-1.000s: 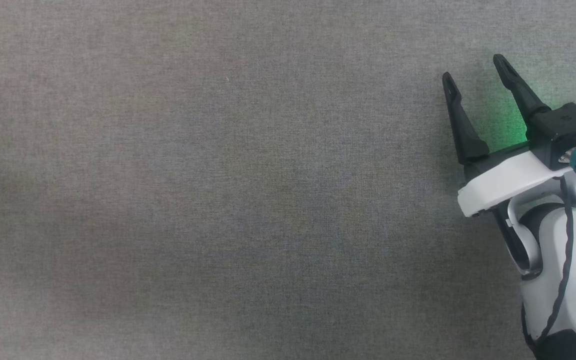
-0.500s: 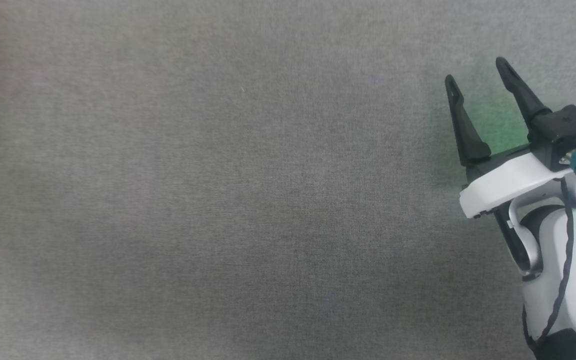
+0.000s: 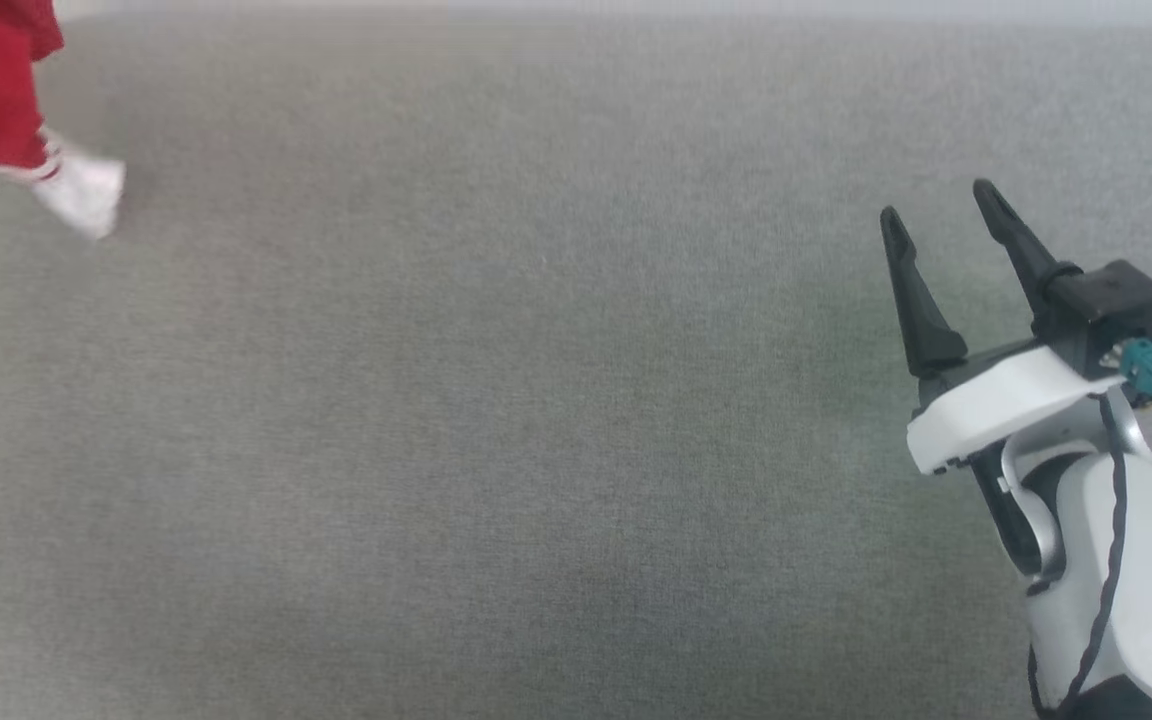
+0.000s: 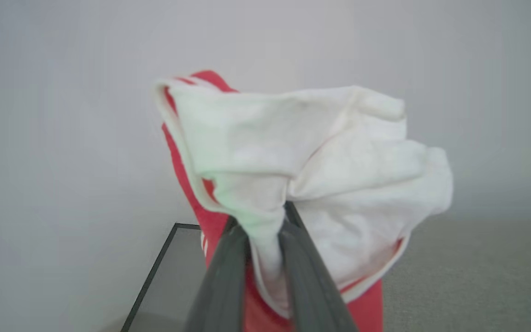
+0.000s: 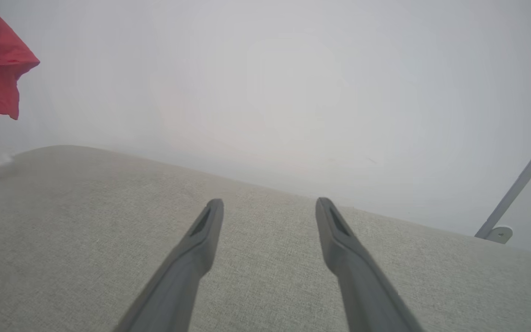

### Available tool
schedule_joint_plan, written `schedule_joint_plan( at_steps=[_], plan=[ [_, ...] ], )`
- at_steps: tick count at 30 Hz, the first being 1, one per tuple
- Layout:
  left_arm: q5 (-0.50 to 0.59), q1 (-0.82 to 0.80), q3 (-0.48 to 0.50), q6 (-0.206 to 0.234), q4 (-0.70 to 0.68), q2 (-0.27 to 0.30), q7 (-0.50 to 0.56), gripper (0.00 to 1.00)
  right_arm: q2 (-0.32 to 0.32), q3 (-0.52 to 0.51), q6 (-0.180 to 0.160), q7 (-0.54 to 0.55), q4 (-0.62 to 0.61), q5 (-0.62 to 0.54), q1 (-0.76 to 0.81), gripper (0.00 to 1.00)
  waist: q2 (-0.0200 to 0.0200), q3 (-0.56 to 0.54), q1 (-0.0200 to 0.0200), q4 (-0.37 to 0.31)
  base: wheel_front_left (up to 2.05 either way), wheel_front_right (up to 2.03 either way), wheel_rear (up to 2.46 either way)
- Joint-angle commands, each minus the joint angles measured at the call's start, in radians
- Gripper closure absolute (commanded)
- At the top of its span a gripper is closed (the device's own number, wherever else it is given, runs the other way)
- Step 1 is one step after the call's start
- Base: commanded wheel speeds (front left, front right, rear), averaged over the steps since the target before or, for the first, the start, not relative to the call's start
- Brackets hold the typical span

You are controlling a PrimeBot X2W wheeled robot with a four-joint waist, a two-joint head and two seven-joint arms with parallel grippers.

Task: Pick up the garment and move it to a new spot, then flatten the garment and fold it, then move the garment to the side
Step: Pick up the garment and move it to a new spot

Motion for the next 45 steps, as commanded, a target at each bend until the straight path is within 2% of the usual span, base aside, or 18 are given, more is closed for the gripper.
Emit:
schedule_joint_plan(
  at_steps=[1, 6, 10, 11, 14, 23, 28, 32, 36, 39, 45],
  plan=[
    [-0.016, 0.021, -0.005, -0.001, -0.033, 0.005, 0.014, 1.00, 0.004, -0.003, 0.000, -0.008, 0.007, 0.007, 0.015, 0.00, 0.0000, -0.038, 0.0000, 0.012, 0.00, 0.00, 0.00],
    [-0.031, 0.081, -0.007, 0.015, -0.202, 0.034, 0.089, 1.00, 0.012, -0.023, 0.000, -0.025, 0.019, 0.016, 0.040, 0.00, 0.0000, -0.088, 0.0000, 0.012, 0.00, 0.00, 0.00],
    [-0.048, 0.147, 0.000, 0.061, -0.380, 0.059, 0.167, 1.00, 0.015, -0.046, 0.000, -0.039, 0.024, 0.023, 0.054, 0.00, 0.0000, -0.113, 0.0000, -0.001, 0.00, 0.00, 0.00],
    [-0.048, 0.147, 0.000, 0.061, -0.380, 0.059, 0.167, 1.00, 0.015, -0.046, 0.000, -0.039, 0.024, 0.023, 0.054, 0.00, 0.0000, -0.113, 0.0000, -0.001, 0.00, 0.00, 0.00],
    [-0.058, 0.207, 0.006, 0.111, -0.533, 0.074, 0.231, 1.00, 0.016, -0.067, 0.000, -0.043, 0.022, 0.022, 0.069, 0.00, 0.0000, -0.125, 0.0000, -0.018, 0.00, 0.00, 0.00],
    [-0.069, 0.374, 0.006, 0.244, -0.951, 0.118, 0.401, 1.00, 0.023, -0.106, 0.000, -0.051, 0.000, 0.015, 0.081, 0.00, 0.0000, -0.118, 0.0000, -0.138, 0.00, 0.00, 0.00],
    [-0.049, 0.414, -0.036, 0.284, -1.091, 0.105, 0.463, 1.00, 0.037, -0.122, 0.000, -0.066, -0.004, 0.010, 0.082, 0.00, 0.0000, -0.092, 0.0000, -0.221, 0.00, 0.00, 0.00],
    [-0.031, 0.436, -0.100, 0.292, -1.139, 0.081, 0.504, 1.00, 0.055, -0.117, 0.000, -0.081, 0.007, 0.015, 0.080, 0.00, 0.0000, -0.069, 0.0000, -0.288, 0.00, 0.00, 0.00],
    [-0.028, 0.473, -0.181, 0.291, -1.122, 0.036, 0.539, 1.00, 0.069, -0.107, 0.000, -0.102, 0.031, 0.022, 0.084, 0.00, 0.0000, -0.052, 0.0000, -0.342, 0.00, 0.00, 0.00],
    [-0.038, 0.507, -0.238, 0.286, -1.070, -0.006, 0.552, 1.00, 0.076, -0.100, 0.000, -0.120, 0.052, 0.023, 0.082, 0.00, 0.0000, -0.045, 0.0000, -0.371, 0.00, 0.00, 0.00],
    [-0.034, 0.548, -0.341, 0.243, -0.914, -0.076, 0.545, 1.00, 0.086, -0.063, 0.000, -0.145, 0.096, 0.027, 0.061, 0.00, 0.0000, -0.031, 0.0000, -0.412, 0.00, 0.00, 0.00]
  ],
)
